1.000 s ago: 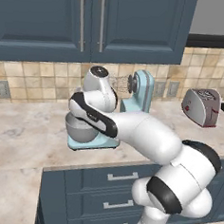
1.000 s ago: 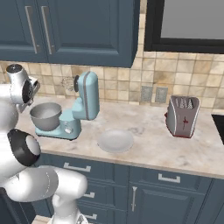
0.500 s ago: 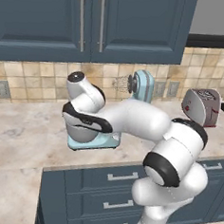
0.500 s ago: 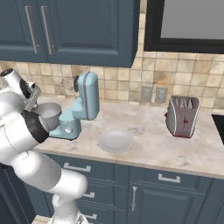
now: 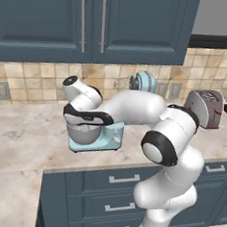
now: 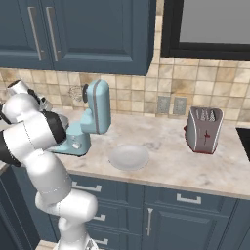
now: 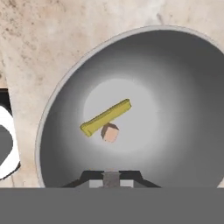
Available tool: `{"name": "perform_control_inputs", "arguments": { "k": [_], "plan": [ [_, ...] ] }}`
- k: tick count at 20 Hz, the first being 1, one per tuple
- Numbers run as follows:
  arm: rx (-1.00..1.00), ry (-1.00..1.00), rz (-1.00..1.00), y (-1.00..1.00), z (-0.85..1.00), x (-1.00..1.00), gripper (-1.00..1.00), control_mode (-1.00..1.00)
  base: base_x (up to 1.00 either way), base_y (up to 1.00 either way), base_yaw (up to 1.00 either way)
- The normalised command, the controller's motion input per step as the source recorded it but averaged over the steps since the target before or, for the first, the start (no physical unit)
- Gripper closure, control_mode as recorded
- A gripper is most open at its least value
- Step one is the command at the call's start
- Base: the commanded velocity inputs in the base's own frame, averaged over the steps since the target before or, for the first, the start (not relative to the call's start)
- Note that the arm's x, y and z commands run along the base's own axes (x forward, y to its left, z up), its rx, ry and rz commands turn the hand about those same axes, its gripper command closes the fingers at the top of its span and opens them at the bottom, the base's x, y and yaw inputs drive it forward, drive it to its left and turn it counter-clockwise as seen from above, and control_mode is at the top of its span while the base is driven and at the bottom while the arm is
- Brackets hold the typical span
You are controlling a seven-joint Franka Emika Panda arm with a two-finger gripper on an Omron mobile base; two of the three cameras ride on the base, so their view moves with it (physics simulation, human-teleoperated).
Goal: Add butter and sugar cubes to the stand mixer bowl and then turn on the stand mixer to begin making frosting.
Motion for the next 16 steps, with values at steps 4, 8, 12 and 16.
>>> {"name": "perform_control_inputs", "arguments": {
  "k": [4, 8, 12, 16],
  "plan": [
    [-0.06, 0.11, 0.00, -0.13, -0.28, 0.18, 1.00, -1.00, 0.00, 0.00, 0.00],
    [-0.01, 0.10, 0.01, -0.09, -0.34, 0.23, 1.00, -1.00, 0.00, 0.00, 0.00],
    [0.00, 0.05, 0.06, 0.00, -0.36, 0.26, 1.00, -1.00, 0.00, 0.00, 0.00],
    [0.00, 0.00, 0.09, 0.00, -0.39, 0.19, 1.00, -1.00, 0.00, 0.00, 0.00]
  ]
}}
